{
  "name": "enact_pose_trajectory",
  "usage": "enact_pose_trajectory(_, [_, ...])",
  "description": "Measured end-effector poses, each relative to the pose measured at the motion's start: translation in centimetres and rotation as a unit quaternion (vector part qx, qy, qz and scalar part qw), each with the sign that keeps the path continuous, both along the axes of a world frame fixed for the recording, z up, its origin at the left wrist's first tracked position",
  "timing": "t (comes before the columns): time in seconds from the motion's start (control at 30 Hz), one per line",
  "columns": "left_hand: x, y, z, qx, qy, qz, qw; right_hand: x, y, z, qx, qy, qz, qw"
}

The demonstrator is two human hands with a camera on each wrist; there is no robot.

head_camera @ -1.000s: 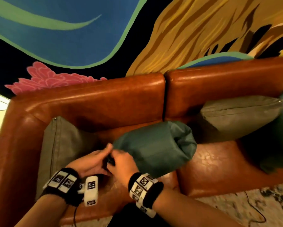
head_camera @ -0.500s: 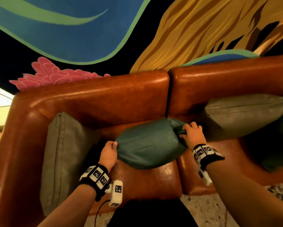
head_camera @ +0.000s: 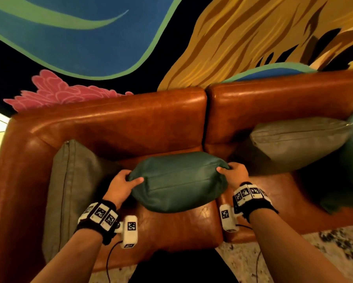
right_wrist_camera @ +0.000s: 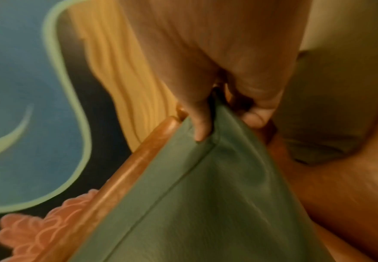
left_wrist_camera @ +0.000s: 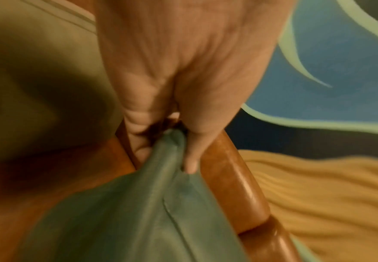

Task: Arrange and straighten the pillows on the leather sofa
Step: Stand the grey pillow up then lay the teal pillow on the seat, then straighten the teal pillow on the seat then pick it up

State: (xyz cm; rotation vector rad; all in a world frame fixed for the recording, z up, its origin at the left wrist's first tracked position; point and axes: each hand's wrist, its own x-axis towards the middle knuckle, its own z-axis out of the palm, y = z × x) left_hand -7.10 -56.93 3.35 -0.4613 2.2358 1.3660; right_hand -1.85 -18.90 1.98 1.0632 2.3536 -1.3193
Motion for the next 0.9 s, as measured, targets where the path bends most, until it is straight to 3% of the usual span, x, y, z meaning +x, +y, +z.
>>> enact_pose_trajectory(0.03, [0.1, -0.4, 0.1, 0.03, -0.001, 0.024, 0.999, -0.5, 0.1, 0.4, 0.027, 0.001, 0.028, 0.999])
enact_pose_trajectory(0.1, [0.4, -0.8, 0.7, 0.096, 0.013, 0.082, 0.992, -1.2, 0.3, 1.2, -0.007, 0.03, 0.017, 0.999])
enact_pose_trajectory(0.23, [1.0, -1.5, 0.9, 0.113, 0.05, 0.103, 0.987, -1.1, -0.5, 0.7, -0.159, 0.019, -0.104, 0.982])
enact_pose_trajectory(0.37, [1.2, -2.9, 0.1, 0.044, 0.065, 0.121, 0.99, 0.0, -1.6, -0.3, -0.389, 0.014, -0.179, 0.904])
enact_pose_trajectory(0.43, [0.9, -3.5, 0.5, 0.121, 0.048, 0.195, 0.972, 0.4, -2.2, -0.2, -0.457, 0.033, -0.202, 0.865])
enact_pose_trajectory(0.5, [0.5, -4.0, 0.9, 0.189, 0.005, 0.254, 0.948, 0.5, -2.6, 0.2, -0.483, 0.049, -0.19, 0.853])
enact_pose_trajectory(0.57, [0.5, -3.8, 0.8, 0.195, -0.009, 0.266, 0.944, 0.1, -2.4, 0.5, -0.454, 0.068, -0.166, 0.873])
enact_pose_trajectory(0.63, [0.6, -3.0, 0.9, 0.173, 0.028, 0.263, 0.949, -0.2, -2.0, 1.1, -0.369, 0.113, -0.142, 0.911])
enact_pose_trajectory(0.73, [1.2, -2.4, 1.8, 0.117, 0.076, 0.178, 0.974, -0.1, -1.0, 2.7, -0.275, 0.147, -0.059, 0.948])
enact_pose_trajectory(0.83, [1.2, -3.3, 2.0, 0.017, 0.107, 0.12, 0.987, 0.4, 0.3, 1.9, -0.217, 0.103, -0.02, 0.97])
enact_pose_trajectory(0.9, [1.1, -2.8, 1.3, -0.087, 0.117, 0.092, 0.985, -0.1, -0.1, 0.7, -0.058, 0.036, 0.007, 0.998])
